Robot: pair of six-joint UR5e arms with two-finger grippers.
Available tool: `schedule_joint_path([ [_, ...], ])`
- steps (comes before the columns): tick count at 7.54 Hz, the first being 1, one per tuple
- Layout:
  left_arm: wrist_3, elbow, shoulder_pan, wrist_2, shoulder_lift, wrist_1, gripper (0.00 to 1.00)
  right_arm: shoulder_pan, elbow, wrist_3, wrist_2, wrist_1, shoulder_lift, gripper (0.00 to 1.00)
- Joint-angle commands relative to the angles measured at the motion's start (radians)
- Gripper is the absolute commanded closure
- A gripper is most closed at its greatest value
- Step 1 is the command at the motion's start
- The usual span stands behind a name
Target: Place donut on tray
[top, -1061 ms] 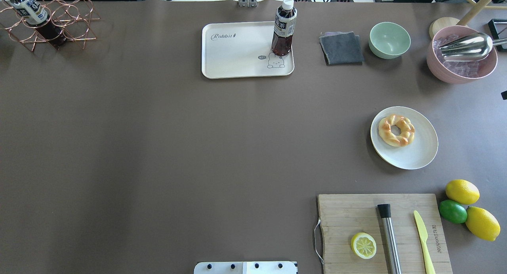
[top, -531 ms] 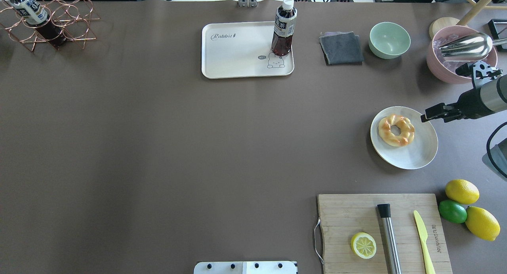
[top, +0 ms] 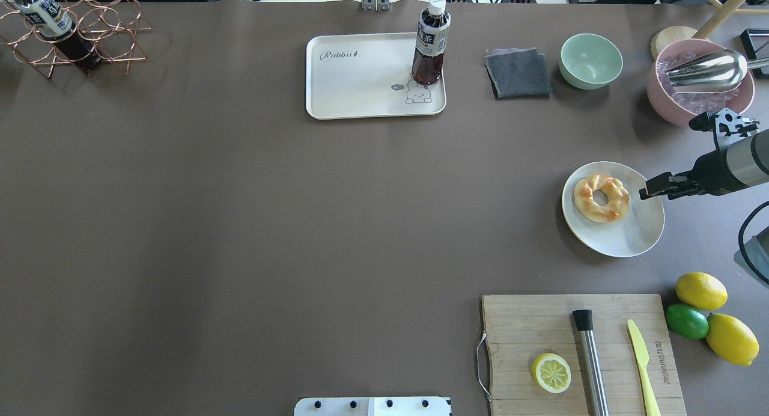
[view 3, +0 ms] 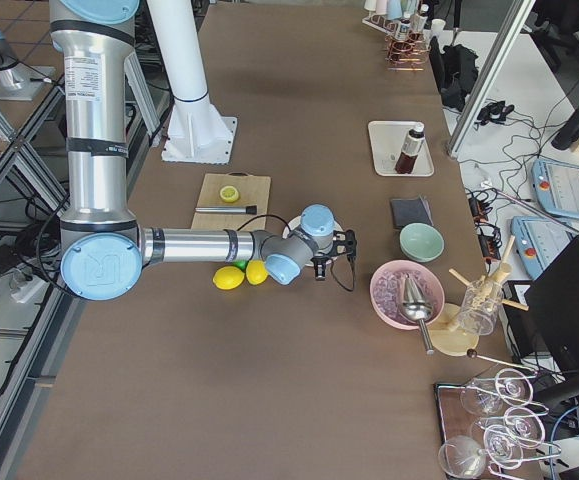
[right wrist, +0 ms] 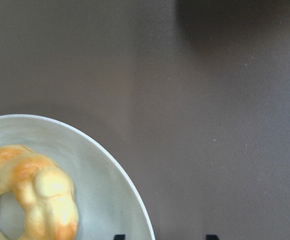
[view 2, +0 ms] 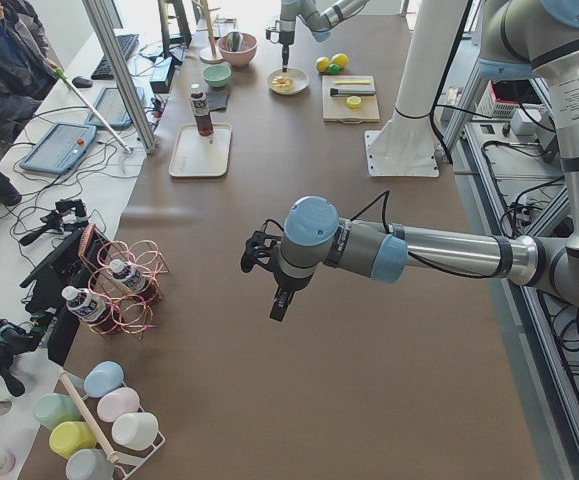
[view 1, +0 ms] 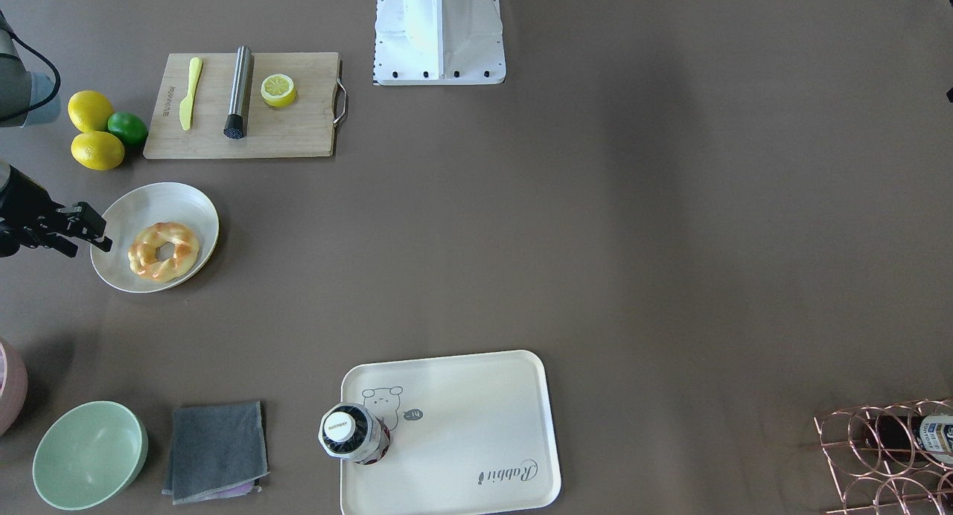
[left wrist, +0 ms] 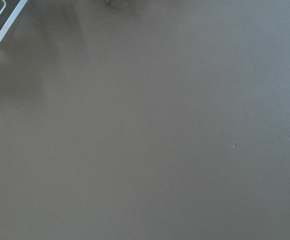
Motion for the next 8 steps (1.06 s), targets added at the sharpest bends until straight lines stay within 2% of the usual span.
schedule_joint_path([
  [1, -0.005, -0.004, -0.002, -0.006, 0.010, -0.001, 0.03, -0.013, 0.010, 0.001, -0.010, 0.002, -0.009, 1.00],
  [3, -0.005, -0.003, -0.002, -0.006, 0.010, -0.001, 0.03, -0.021, 0.033, 0.001, -0.010, -0.003, 0.003, 1.00],
  [6, -0.146, -0.006, 0.032, -0.010, -0.030, 0.002, 0.04, -0.027, 0.092, 0.016, -0.004, -0.023, 0.035, 1.00],
  [7, -0.260, -0.006, 0.073, -0.073, -0.100, 0.003, 0.04, -0.034, 0.157, 0.065, -0.005, -0.117, 0.072, 1.00],
  [8, -0.453, -0.012, 0.159, -0.087, -0.173, -0.004, 0.06, -0.056, 0.250, 0.103, -0.010, -0.261, 0.119, 1.00],
])
